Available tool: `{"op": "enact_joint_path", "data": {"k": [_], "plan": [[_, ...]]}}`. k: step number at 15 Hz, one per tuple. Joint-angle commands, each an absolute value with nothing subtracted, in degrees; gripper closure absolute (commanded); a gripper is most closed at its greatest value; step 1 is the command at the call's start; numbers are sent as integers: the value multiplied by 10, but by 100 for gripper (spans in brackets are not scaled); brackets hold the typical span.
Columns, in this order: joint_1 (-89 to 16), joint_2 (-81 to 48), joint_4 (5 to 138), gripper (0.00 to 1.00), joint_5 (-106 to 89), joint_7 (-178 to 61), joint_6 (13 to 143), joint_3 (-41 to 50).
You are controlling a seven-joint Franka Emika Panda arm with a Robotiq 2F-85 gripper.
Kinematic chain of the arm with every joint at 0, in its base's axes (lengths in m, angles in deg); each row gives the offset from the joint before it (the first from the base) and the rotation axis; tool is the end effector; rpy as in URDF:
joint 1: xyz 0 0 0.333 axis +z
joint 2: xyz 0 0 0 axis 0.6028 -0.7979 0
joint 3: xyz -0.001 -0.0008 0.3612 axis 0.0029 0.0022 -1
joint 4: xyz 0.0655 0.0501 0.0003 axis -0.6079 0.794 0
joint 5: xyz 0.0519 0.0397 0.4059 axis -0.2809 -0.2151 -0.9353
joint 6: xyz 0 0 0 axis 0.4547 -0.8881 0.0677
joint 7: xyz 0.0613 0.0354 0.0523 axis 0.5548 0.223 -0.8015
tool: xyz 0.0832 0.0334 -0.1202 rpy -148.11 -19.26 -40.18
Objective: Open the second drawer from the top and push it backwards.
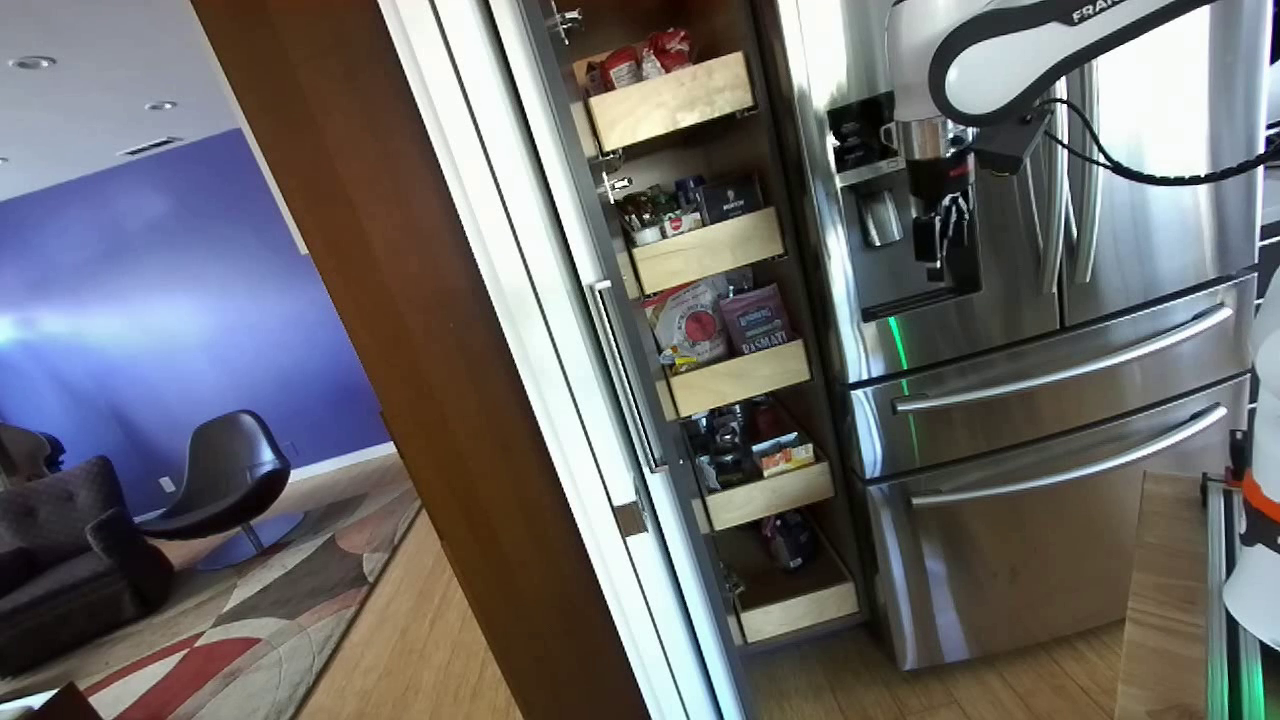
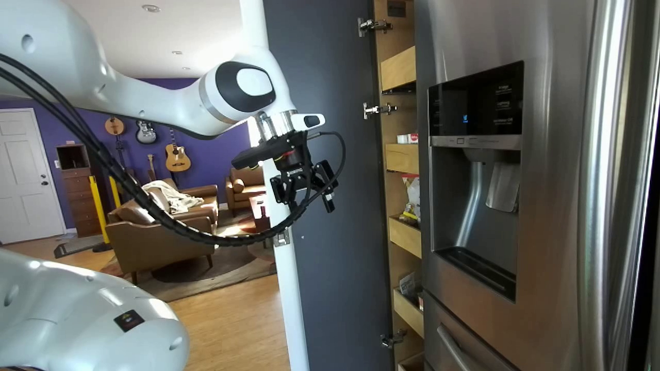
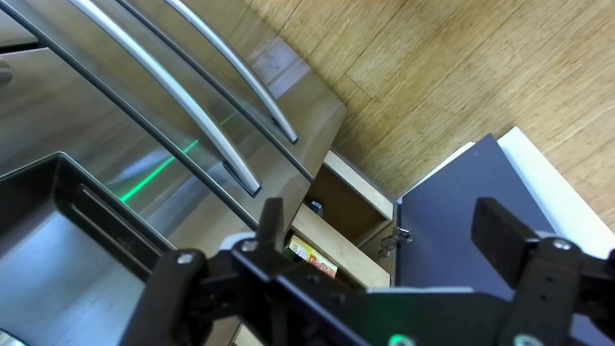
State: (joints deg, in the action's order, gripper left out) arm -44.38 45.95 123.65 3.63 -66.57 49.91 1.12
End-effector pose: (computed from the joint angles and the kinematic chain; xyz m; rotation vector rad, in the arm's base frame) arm 0.3094 -0.0747 0.5334 2.8826 -0.0275 0.1764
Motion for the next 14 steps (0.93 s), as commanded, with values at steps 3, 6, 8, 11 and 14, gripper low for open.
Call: {"op": "enact_joint_path", "data": {"k": [3,6,8,11,14], "plan": [[-423,390,1154,0,60,-718,547,37],[-406,331,1078,0,70,-785,575,45],[-400,296,1040,0,84,-804,596,32],[-398,239,989,0,108,-786,628,8],[-400,176,929,0,140,-795,647,-1]]}}
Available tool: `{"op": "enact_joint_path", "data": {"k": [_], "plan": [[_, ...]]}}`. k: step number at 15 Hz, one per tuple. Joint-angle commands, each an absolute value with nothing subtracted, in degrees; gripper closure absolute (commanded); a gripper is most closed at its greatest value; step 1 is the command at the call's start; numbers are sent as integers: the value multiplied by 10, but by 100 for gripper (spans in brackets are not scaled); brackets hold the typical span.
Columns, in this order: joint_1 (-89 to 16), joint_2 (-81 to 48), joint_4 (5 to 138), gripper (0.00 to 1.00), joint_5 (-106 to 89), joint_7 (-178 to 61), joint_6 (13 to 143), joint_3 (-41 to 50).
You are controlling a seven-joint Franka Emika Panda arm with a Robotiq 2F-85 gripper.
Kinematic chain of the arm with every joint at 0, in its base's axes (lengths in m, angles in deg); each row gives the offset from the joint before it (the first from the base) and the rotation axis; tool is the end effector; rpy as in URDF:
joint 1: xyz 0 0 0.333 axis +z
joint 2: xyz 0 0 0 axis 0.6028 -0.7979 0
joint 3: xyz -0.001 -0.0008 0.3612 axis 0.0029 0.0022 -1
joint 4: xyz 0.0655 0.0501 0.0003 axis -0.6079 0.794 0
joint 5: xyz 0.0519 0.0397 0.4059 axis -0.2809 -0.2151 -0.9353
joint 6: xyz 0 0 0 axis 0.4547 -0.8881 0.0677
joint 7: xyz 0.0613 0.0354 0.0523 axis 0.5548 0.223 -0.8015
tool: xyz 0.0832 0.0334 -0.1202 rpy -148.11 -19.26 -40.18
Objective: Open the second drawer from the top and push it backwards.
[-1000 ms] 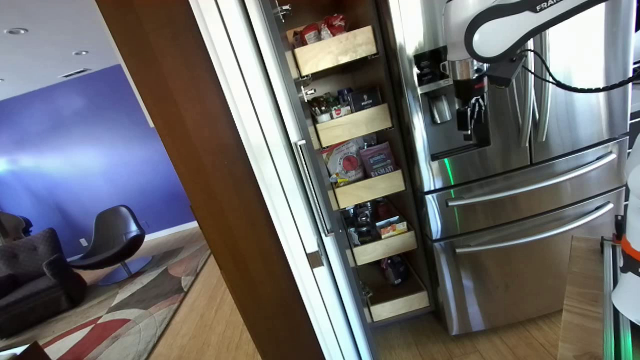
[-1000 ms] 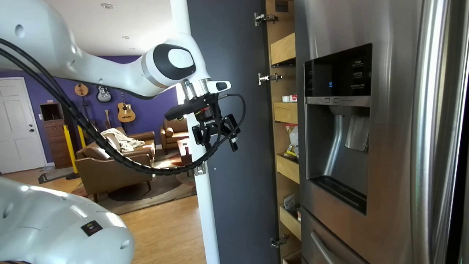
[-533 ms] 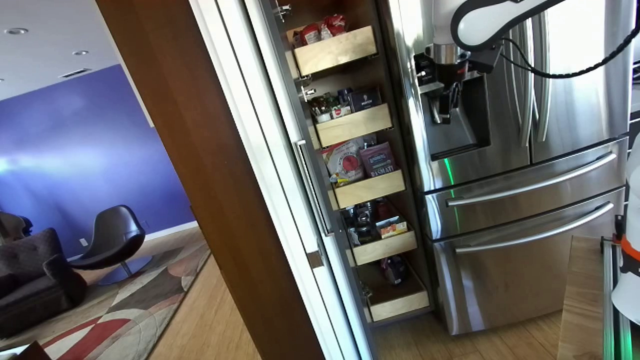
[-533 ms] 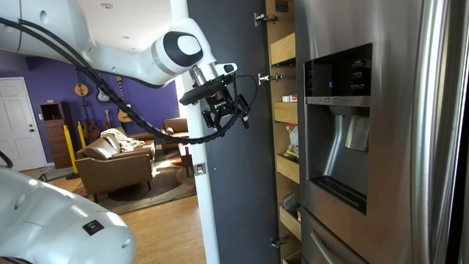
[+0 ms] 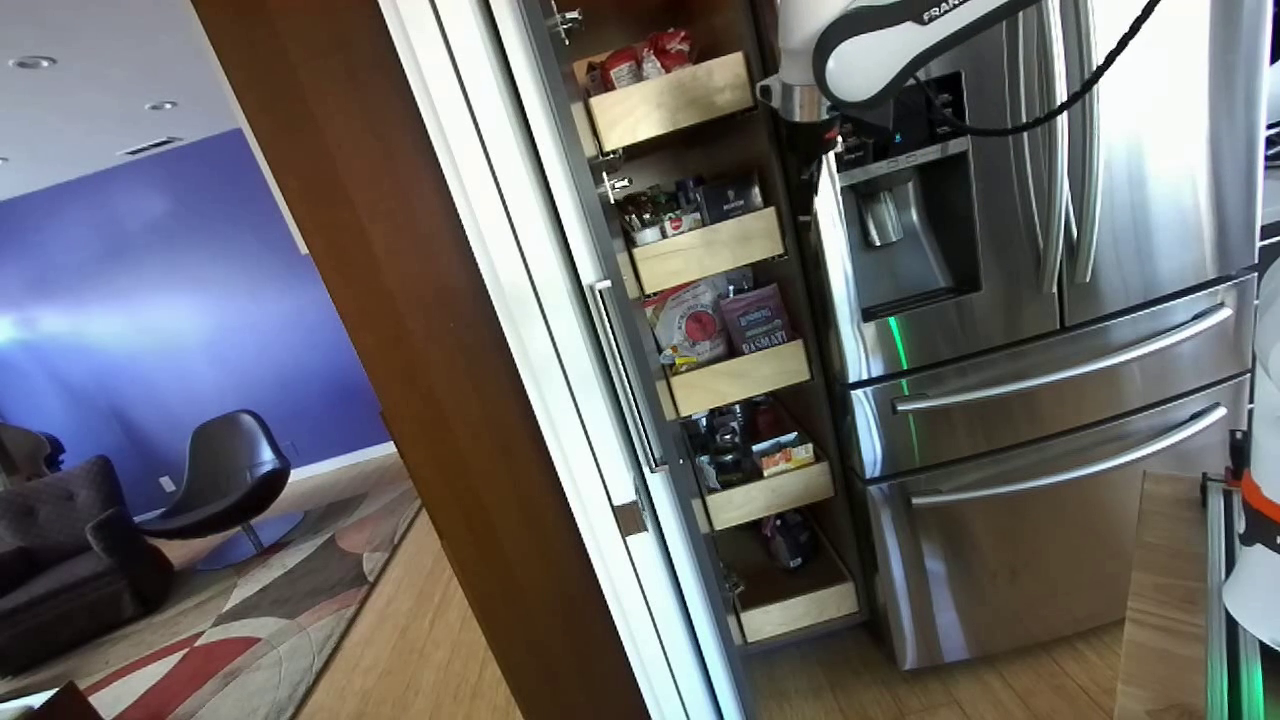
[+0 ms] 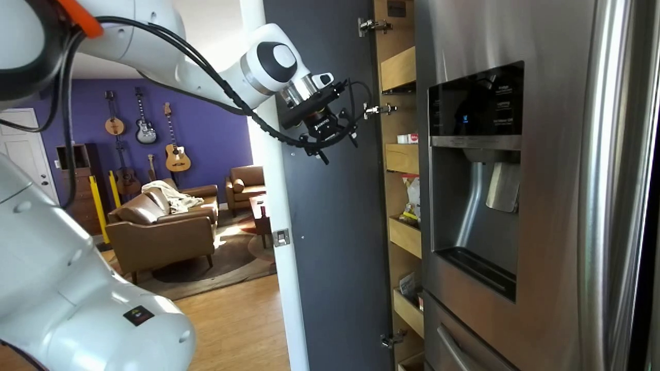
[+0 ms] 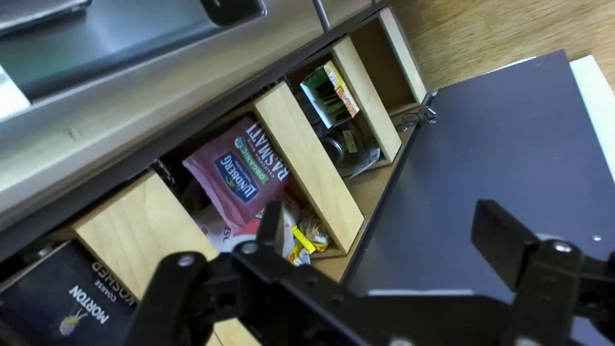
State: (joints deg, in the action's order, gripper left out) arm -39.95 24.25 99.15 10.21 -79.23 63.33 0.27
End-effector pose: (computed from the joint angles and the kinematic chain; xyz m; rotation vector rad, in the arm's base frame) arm 0.4755 -0.0539 0.6448 2.6361 0.4694 0.4948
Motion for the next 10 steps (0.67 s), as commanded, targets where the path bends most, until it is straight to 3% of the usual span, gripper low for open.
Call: {"op": "enact_joint_path", "data": {"k": [1,6,10], "plan": [[-401,157,910,0,152,-802,651,-1],[-398,71,836,0,200,-907,698,16],[-396,92,857,0,179,-878,683,14]]}}
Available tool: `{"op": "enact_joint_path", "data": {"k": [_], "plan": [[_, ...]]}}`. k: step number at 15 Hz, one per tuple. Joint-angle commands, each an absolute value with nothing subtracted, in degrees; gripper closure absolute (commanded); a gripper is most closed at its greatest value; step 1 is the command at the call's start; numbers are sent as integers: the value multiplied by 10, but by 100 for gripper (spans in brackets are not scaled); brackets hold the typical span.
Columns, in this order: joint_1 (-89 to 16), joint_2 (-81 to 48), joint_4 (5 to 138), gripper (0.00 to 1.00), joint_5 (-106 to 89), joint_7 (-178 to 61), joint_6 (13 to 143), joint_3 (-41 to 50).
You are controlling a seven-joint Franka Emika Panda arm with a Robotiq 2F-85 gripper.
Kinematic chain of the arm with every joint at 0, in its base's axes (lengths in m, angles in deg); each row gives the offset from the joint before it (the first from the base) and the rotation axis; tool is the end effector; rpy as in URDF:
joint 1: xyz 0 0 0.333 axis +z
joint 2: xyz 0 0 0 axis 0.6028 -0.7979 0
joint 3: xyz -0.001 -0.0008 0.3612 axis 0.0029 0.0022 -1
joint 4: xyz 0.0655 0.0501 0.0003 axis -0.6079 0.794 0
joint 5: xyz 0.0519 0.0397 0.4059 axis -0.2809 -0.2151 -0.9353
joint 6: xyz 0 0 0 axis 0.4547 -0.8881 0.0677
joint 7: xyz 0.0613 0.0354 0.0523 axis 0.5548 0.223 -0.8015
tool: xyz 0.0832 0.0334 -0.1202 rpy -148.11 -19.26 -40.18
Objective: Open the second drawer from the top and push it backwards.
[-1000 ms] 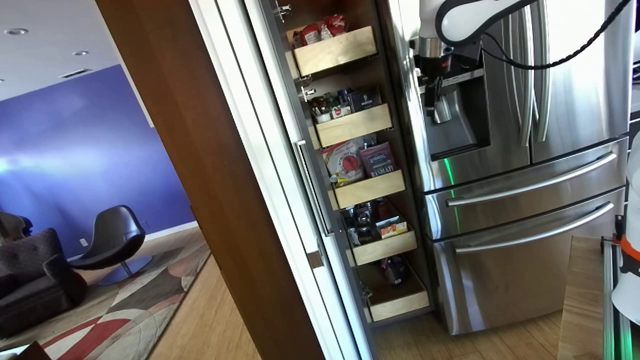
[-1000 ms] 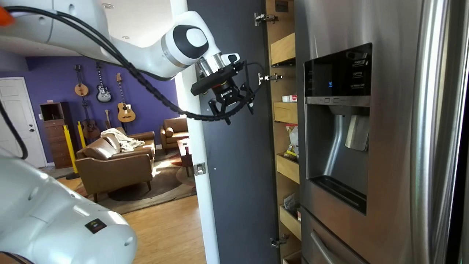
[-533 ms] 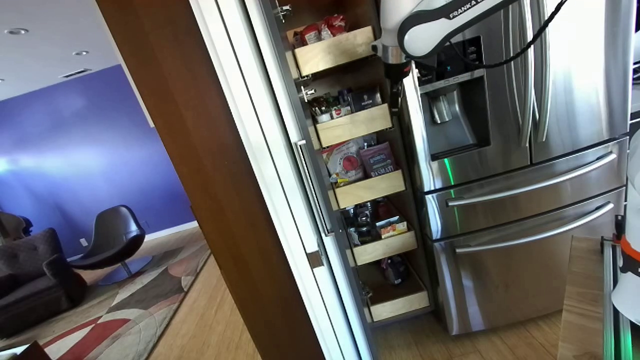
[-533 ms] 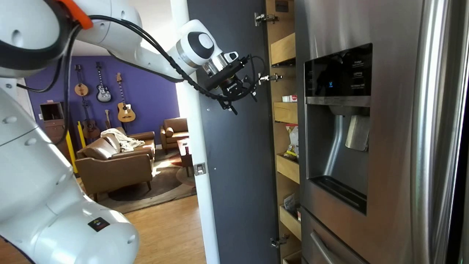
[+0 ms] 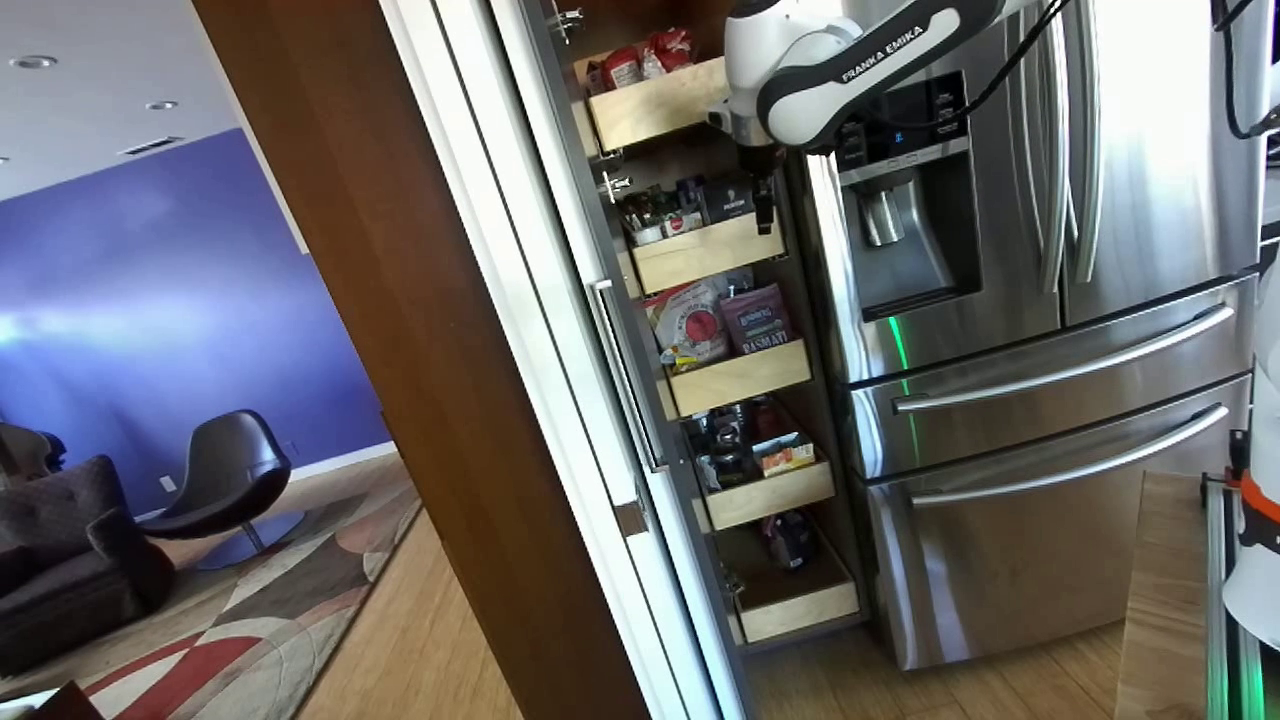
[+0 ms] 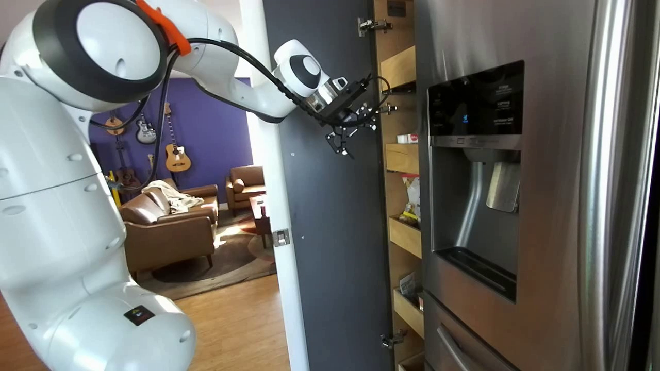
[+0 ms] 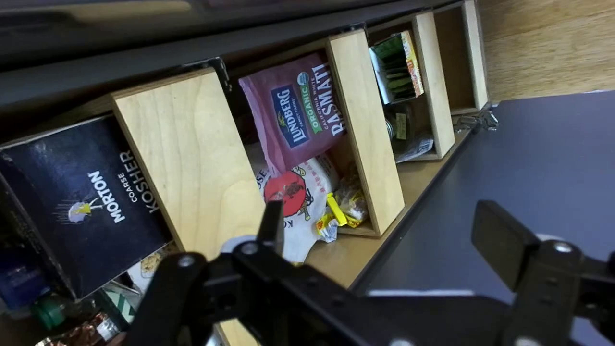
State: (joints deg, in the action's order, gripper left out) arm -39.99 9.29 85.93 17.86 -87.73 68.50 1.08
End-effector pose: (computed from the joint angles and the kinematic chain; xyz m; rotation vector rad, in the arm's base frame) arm 0.5778 -0.0718 0.6509 2.4306 0.6996 0.4585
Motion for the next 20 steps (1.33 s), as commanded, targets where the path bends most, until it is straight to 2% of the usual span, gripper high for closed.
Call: {"op": "enact_joint_path", "data": {"k": [1,5,20], "plan": [[-395,94,857,0,179,-878,683,14],[-395,97,857,0,179,-877,683,14],[-400,-159,600,0,242,-934,726,32]]}}
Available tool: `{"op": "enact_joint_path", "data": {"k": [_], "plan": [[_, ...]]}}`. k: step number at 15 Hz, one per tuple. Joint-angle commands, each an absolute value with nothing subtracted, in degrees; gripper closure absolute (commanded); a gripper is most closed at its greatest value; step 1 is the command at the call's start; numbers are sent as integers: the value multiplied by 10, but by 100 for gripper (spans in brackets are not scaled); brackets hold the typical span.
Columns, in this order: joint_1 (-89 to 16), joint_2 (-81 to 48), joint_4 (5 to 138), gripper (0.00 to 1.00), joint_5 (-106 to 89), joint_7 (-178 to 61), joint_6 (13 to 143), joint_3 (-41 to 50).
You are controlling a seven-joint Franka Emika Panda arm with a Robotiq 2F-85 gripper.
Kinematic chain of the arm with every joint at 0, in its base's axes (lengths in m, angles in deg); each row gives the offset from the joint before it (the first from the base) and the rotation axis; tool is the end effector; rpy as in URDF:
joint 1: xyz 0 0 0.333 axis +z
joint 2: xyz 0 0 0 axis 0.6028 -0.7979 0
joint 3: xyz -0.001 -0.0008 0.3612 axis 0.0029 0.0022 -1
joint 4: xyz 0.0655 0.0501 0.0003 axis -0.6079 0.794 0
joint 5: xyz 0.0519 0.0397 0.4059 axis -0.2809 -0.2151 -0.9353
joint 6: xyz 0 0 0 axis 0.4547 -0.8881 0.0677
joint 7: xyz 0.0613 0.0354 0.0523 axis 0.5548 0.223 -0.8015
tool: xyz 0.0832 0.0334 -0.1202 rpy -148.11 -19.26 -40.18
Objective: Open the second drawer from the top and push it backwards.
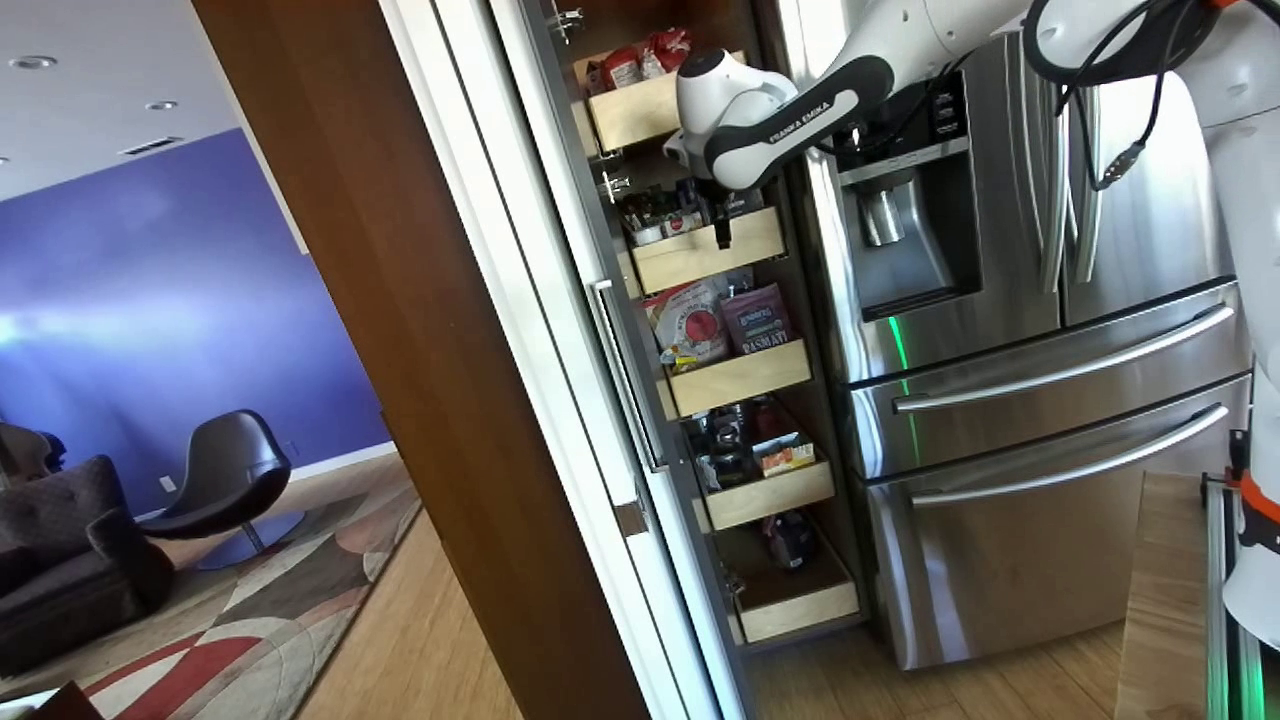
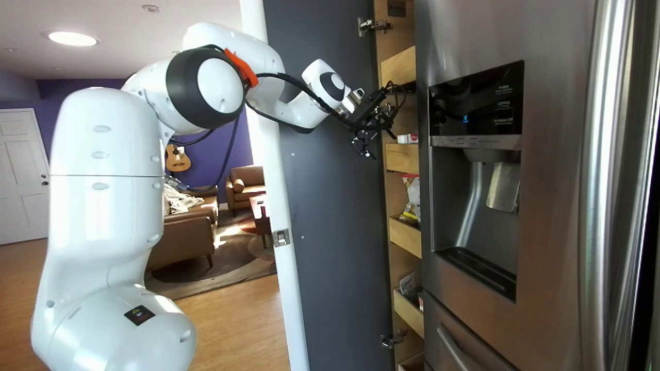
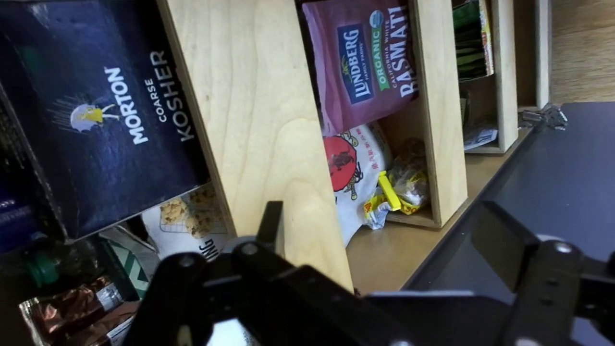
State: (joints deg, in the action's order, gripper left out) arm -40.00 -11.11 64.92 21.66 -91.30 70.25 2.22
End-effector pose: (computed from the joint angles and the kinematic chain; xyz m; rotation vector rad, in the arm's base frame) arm 0.7068 -0.0929 0.6326 2.3188 0.7669 0.4357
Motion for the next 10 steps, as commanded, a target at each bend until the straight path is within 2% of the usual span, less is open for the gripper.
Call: {"op": "enact_joint_path", "data": {"k": [1,10], "plan": [[-402,-170,589,0,243,-942,735,34],[-435,-247,516,0,182,-1069,814,30]]}}
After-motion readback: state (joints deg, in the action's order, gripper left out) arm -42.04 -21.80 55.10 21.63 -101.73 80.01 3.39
